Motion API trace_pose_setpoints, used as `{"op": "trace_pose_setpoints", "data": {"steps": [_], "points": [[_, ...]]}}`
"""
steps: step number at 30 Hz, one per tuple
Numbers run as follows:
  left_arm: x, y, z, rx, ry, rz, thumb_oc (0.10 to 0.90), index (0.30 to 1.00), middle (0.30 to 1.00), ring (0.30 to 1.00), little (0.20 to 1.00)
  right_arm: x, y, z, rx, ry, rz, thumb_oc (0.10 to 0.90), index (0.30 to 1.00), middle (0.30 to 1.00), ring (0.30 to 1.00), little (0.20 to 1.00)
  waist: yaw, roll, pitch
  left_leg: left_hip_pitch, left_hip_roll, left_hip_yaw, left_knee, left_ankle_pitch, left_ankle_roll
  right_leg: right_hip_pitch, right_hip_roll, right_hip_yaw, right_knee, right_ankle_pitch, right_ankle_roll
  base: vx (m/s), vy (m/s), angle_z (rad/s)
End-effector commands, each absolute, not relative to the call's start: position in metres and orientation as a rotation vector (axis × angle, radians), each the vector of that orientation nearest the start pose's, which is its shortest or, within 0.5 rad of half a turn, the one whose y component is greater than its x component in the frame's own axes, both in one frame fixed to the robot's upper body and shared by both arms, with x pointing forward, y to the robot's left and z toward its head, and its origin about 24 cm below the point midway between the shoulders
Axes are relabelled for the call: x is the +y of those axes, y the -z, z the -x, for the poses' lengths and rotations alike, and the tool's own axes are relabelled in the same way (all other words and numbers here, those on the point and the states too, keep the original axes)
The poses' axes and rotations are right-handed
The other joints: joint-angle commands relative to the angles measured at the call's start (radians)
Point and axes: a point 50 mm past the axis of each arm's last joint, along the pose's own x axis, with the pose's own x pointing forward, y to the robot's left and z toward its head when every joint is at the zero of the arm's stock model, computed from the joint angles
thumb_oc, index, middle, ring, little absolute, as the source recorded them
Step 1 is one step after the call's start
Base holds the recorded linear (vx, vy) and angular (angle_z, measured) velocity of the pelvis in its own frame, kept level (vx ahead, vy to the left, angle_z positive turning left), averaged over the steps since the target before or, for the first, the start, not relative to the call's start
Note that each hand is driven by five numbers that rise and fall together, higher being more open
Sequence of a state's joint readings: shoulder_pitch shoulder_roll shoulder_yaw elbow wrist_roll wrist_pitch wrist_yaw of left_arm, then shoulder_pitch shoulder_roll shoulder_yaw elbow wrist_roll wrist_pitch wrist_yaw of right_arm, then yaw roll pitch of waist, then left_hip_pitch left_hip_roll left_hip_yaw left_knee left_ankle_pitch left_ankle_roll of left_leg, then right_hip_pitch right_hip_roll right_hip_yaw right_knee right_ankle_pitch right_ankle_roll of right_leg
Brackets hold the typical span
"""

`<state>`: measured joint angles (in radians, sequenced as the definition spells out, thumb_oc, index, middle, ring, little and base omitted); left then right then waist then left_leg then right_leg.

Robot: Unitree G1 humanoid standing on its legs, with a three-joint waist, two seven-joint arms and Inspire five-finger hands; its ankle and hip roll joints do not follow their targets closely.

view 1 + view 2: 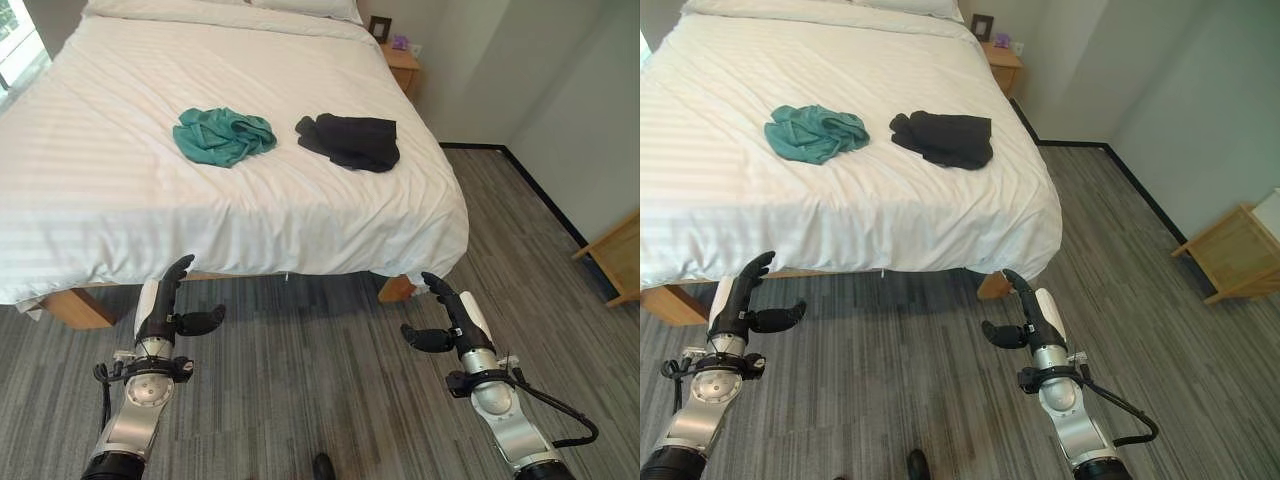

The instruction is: Pick up bed clothes into laundry basket.

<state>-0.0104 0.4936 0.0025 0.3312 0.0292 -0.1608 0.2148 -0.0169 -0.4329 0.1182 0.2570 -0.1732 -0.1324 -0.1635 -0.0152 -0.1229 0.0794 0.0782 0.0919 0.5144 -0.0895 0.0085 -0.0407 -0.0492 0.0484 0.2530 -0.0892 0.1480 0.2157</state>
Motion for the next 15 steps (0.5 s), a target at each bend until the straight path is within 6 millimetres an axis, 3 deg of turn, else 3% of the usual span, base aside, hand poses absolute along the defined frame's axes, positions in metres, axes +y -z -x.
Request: {"op": "trace_pose_setpoints", "data": {"steps": [1, 7, 8, 9, 10, 13, 15], "points": [[0.273, -0.077, -0.257, -0.173, -0.244, -0.563, 0.8, 0.9, 0.9, 0.9, 0.9, -0.225, -0.068, -0.263, -0.173, 0.048, 0.634, 0.8, 0.9, 0.9, 0.9, 0.9, 0.023, 0.01, -0.048, 0.023, -0.018, -0.009, 0.002, -0.094, -0.052, -0.059, 0.018, 0.035, 0.031, -0.096, 0.046, 0.0, 0.0, 0.0], [0.283, -0.075, -0.254, -0.133, -0.269, -0.595, 0.8, 0.9, 0.9, 0.9, 0.9, -0.217, -0.064, -0.268, -0.156, 0.023, 0.636, 0.8, 0.9, 0.9, 0.9, 0.9, 0.05, -0.01, -0.009, 0.018, -0.017, 0.011, 0.002, -0.095, -0.029, -0.079, 0.031, 0.054, 0.065, -0.106, 0.046, -0.03, -0.035, -0.13], [0.284, -0.075, -0.254, -0.131, -0.264, -0.602, 0.8, 0.9, 0.9, 0.9, 0.9, -0.217, -0.065, -0.268, -0.157, 0.017, 0.642, 0.8, 0.9, 0.9, 0.9, 0.9, 0.05, -0.011, 0.001, 0.021, -0.014, 0.01, 0.002, -0.098, -0.025, -0.098, 0.035, 0.05, 0.109, -0.104, 0.046, -0.08, -0.095, -0.24], [0.287, -0.078, -0.255, -0.132, -0.275, -0.613, 0.8, 0.9, 0.9, 0.9, 0.9, -0.211, -0.069, -0.275, -0.17, -0.001, 0.655, 0.8, 0.9, 0.9, 0.9, 0.9, 0.045, -0.001, 0.051, 0.034, 0.017, 0.021, 0.004, -0.094, -0.025, -0.184, 0.036, 0.021, 0.256, -0.06, 0.046, -0.09, -0.094, -0.13], [0.289, -0.079, -0.254, -0.133, -0.287, -0.615, 0.8, 0.9, 0.9, 0.9, 0.9, -0.208, -0.071, -0.278, -0.183, -0.007, 0.653, 0.8, 0.9, 0.9, 0.9, 0.9, 0.049, 0.005, 0.07, 0.037, 0.03, 0.026, 0.005, -0.09, -0.028, -0.228, 0.024, -0.018, 0.313, -0.059, 0.046, -0.08, -0.079, -0.02], [0.287, -0.08, -0.258, -0.134, -0.286, -0.617, 0.8, 0.9, 0.9, 0.9, 0.9, -0.206, -0.071, -0.279, -0.181, 0.001, 0.641, 0.8, 0.9, 0.9, 0.9, 0.9, 0.043, 0.005, 0.073, 0.058, 0.016, -0.008, 0.006, -0.107, -0.026, -0.252, -0.003, -0.062, 0.307, -0.093, 0.046, 0.17, 0.073, 0.03], [0.283, -0.082, -0.262, -0.145, -0.263, -0.623, 0.8, 0.9, 0.9, 0.9, 0.9, -0.208, -0.07, -0.278, -0.176, 0.001, 0.642, 0.8, 0.9, 0.9, 0.9, 0.9, 0.027, -0.003, 0.064, 0.084, -0.014, -0.035, 0.004, -0.135, -0.021, -0.248, 0.03, -0.064, 0.245, -0.113, 0.046, 0.33, 0.108, 0.31]]}}
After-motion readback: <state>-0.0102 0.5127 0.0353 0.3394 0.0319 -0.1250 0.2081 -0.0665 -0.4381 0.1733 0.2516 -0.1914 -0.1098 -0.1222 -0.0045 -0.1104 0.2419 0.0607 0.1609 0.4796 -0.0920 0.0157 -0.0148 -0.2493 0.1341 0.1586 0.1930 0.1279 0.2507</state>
